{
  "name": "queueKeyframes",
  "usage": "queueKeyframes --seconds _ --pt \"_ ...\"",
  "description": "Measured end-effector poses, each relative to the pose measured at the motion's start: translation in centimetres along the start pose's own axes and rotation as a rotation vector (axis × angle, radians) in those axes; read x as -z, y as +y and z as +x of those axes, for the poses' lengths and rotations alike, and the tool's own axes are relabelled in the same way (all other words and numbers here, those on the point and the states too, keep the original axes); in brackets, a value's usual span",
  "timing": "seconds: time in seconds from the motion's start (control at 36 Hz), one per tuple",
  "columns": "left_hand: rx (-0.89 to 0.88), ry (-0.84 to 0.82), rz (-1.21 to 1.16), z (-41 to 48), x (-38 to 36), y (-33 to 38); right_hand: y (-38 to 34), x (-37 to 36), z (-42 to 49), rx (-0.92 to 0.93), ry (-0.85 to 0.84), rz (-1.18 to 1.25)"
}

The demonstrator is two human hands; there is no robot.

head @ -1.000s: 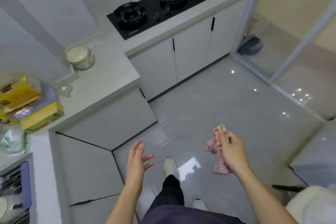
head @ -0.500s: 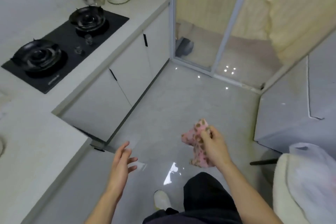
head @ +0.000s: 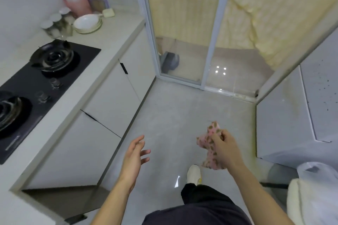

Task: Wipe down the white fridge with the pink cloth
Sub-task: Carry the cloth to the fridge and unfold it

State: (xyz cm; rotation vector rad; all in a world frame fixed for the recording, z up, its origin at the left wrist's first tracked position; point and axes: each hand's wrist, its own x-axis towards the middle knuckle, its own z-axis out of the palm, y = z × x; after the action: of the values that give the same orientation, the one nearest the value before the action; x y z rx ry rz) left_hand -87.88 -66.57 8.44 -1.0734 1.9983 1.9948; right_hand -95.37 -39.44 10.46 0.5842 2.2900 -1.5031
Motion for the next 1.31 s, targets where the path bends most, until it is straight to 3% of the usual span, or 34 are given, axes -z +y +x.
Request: queueKeyframes --seconds 0.22,0.58,0.97,1.31 --pt "-0.027 -0.036 0.007 6.1 -6.2 6.7 -4.8 2.9 8.4 -0.025 -0.023 -0.012" --pt "-0.046 -0.167 0.125 18.3 -13.2 15.5 -10.5 5.5 19.6 -0.129 0.125 0.091" --pt "-0.138 -0.436 0.379 36.4 -21.6 28.8 -18.5 6.6 29.9 -0.194 0.335 0.256" --pt "-0.151 -0.651 0.501 43.1 -33.5 33.8 -21.6 9.7 34.1 -0.303 0.516 0.375"
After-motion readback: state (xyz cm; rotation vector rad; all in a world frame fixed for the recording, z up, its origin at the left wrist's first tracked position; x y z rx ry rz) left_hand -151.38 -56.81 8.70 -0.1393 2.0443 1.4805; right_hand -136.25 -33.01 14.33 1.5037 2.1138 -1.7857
